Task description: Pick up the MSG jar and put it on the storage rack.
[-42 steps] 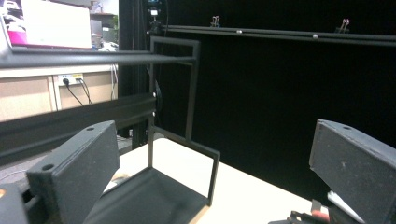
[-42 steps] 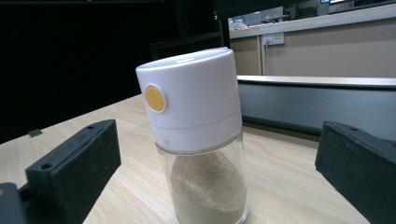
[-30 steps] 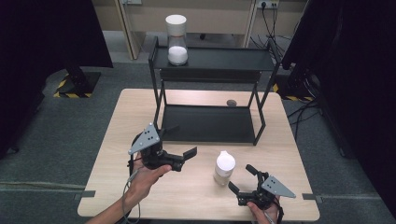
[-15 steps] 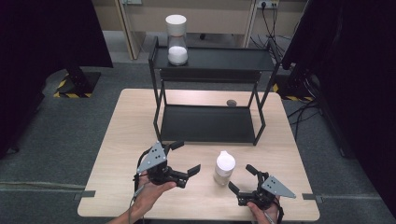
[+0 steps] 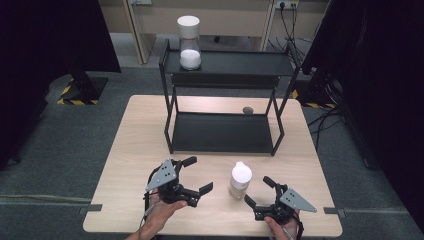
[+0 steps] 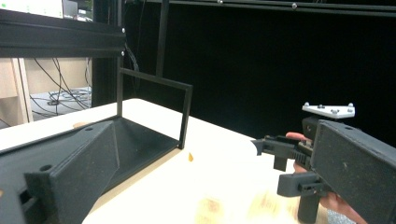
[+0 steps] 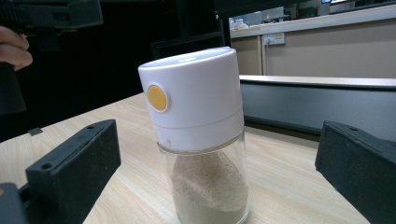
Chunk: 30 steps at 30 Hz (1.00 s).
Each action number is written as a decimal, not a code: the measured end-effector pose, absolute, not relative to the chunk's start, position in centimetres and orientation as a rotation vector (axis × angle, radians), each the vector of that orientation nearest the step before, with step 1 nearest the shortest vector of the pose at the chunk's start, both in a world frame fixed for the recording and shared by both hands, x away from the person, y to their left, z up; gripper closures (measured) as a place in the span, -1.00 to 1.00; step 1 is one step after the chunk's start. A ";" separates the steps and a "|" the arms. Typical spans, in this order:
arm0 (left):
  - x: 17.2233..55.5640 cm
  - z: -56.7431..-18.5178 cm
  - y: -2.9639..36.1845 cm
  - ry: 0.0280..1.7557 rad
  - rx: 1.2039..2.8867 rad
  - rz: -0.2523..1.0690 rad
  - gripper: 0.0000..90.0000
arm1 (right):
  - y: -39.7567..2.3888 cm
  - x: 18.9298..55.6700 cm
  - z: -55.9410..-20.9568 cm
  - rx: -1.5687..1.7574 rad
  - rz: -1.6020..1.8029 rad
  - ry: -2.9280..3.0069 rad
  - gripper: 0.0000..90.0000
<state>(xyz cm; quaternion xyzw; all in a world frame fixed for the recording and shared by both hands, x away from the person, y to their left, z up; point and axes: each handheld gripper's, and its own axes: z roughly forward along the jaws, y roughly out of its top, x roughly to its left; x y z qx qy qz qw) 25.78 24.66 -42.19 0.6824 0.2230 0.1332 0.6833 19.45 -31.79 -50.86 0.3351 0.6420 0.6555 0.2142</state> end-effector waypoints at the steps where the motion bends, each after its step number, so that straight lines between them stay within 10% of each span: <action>1: 25.8 -42.4 24.7 0.498 1.531 0.298 -1.00 | -31.8 19.5 -50.8 0.930 1.818 1.782 -0.99; 30: 25.0 -47.6 25.5 0.518 1.577 0.274 -1.00 | -31.8 19.5 -50.8 0.920 1.815 1.788 -0.99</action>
